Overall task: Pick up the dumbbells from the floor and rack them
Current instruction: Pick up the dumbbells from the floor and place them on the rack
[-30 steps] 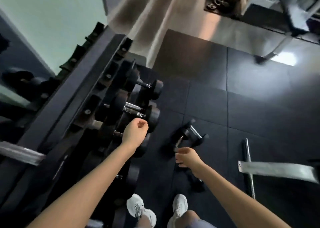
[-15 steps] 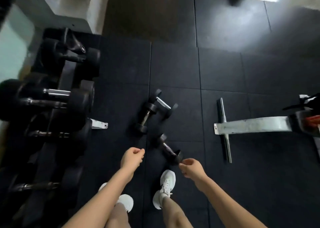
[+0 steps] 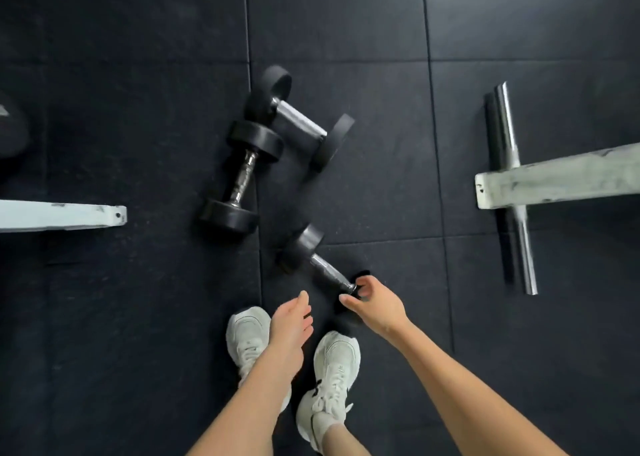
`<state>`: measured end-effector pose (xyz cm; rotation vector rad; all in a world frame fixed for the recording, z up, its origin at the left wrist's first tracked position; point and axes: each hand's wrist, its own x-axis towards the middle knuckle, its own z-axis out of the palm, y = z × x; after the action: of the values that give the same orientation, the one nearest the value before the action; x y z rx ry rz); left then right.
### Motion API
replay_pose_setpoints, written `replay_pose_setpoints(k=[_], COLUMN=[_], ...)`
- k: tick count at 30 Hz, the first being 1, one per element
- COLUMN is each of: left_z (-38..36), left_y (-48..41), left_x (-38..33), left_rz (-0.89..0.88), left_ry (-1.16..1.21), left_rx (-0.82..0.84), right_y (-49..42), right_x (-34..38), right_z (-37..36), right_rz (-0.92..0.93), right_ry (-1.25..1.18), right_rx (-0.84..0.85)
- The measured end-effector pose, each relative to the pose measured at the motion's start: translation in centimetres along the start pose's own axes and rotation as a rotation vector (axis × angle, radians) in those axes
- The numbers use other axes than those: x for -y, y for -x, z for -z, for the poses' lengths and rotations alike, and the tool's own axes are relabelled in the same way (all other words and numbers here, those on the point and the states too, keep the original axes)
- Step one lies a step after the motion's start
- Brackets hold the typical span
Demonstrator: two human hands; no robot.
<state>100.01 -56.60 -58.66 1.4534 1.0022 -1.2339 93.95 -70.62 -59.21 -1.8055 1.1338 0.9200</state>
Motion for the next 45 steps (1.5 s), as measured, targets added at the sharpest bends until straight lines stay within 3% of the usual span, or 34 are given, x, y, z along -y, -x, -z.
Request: replay_pose_setpoints(k=[6,10,15,24,31,37,45], left_z=[-4.3,-5.7,-6.5,-5.6,-2.4,1.6,7.8], left_y=[-13.4,-17.8,-19.8,-17.3,-5.4,12.1,36.4], left_x=[2.5,2.7,2.9,2.0,-0.7,-4.6,-8.7], left_rz=[-0.084,-0.175,-0.165,-0.106,-0.169,-0.264,-0.443], left_ry=[-0.175,-0.082,0.064,0.108,0.06,0.058,0.113], left_rx=[-0.068,-0.03,-0.013,-0.072,-0.078,-0.054,-0.061], right_y=[-12.8,-17.7,-19.6,-16.8,-5.4,10.8,34.4], right_x=[-3.1,-3.5,-3.4,-3.0,0.6,7.3,17.5], right_z=[-4.3,-5.5,-5.4,-6.1,-4.5,0.9,9.3], right_rz=[0.141,0.161,0.159,0.149,0.132,0.137,0.242], right_ry=[0.261,0.427,0.337,0.323,0.106,-0.048,-0.029], right_rx=[0.107,0.27,0.389,0.334,0.328,0.358,0.343])
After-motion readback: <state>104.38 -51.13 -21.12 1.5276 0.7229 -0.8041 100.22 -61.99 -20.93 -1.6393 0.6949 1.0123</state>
